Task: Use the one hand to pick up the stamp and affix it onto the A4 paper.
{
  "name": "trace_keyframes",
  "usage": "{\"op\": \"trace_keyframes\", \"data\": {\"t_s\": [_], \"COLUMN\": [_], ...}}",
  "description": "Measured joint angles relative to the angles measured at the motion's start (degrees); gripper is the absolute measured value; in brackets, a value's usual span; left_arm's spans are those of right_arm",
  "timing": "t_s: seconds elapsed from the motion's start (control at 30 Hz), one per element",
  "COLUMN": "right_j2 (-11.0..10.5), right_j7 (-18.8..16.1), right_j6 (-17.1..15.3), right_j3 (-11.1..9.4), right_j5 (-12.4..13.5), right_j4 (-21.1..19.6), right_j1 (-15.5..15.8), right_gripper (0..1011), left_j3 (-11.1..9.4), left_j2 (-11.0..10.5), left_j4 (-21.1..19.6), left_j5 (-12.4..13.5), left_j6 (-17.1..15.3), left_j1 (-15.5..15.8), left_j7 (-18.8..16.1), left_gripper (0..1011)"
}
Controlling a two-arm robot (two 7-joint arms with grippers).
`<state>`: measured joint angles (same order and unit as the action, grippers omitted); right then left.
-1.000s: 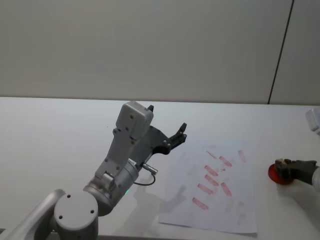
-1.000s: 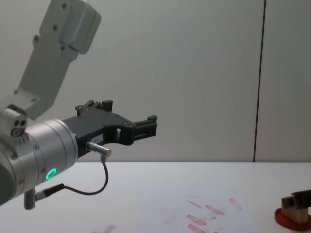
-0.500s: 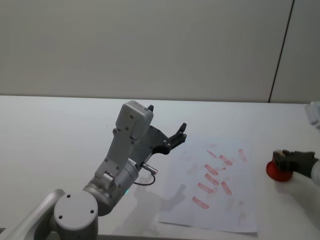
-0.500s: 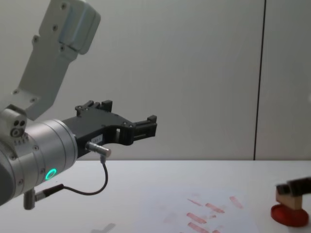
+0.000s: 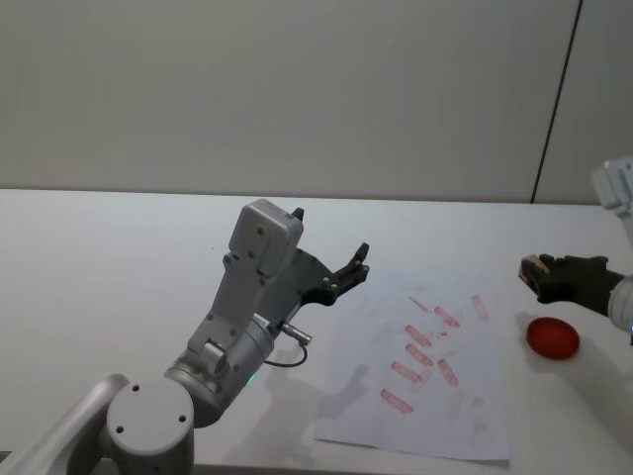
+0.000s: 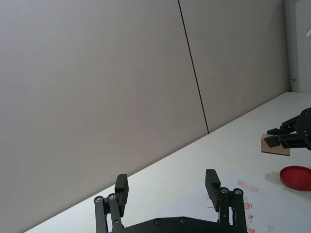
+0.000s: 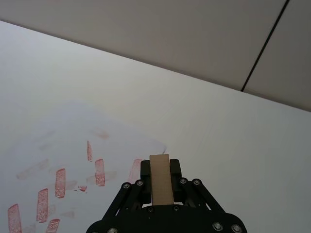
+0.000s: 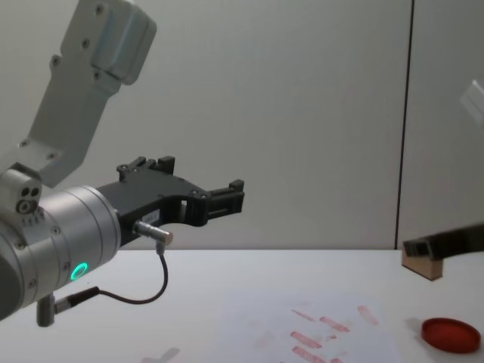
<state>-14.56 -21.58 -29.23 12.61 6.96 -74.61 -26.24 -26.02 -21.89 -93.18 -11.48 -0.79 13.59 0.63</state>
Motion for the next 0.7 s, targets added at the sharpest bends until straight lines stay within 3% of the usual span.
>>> {"op": "trace_keyframes", "data": {"t_s": [0.3, 0.7], "right_j2": [0.33, 0.88], "right_j7": [-5.55, -13.4], "right_j6": [0.09, -3.43], "right_j3": [0.99, 3.17], "right_j5": [-2.05, -6.46], "right_j4": [0.2, 0.36], "right_j1": [-1.88, -3.97], "right_gripper": [224, 224], "left_j3": [0.0, 0.0], "left_j2": [0.0, 0.0], "left_j4": [0.0, 0.0], "left_j5": [0.0, 0.0], "left_j6": [0.0, 0.0], "left_j1": [0.0, 0.0], "left_j7": [0.0, 0.0], "left_gripper": [1002, 1002]}}
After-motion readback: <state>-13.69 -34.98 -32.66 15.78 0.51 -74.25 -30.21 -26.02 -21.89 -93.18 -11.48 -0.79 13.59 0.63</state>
